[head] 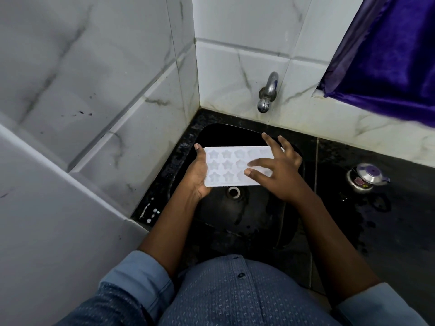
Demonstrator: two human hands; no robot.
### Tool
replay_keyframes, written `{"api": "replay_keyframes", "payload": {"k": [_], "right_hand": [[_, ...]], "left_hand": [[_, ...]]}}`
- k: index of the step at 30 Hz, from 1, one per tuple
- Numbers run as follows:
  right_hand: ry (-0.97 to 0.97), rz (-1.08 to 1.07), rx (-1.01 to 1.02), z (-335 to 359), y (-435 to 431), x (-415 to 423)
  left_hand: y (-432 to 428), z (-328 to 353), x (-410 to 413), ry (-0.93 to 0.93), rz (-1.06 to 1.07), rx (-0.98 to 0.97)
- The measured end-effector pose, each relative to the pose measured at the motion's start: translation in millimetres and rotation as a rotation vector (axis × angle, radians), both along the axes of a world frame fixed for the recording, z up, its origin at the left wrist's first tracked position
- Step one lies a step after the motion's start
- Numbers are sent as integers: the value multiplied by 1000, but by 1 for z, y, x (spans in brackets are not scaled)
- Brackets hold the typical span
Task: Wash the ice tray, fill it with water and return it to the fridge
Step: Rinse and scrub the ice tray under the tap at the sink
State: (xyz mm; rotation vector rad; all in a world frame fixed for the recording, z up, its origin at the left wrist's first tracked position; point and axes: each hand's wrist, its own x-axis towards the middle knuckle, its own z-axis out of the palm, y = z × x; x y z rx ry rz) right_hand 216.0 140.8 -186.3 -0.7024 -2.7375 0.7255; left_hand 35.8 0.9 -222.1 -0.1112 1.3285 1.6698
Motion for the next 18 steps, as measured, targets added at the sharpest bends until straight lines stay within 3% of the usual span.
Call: {"api": "replay_keyframes", "payload": {"k": [7, 18], "right_hand": [[-252, 3, 146, 8, 4, -3], [-251, -12, 176, 7, 5, -6]], "left_hand": [[-1, -3, 1, -4, -26, 32], [2, 0, 2, -4, -31, 13]]}}
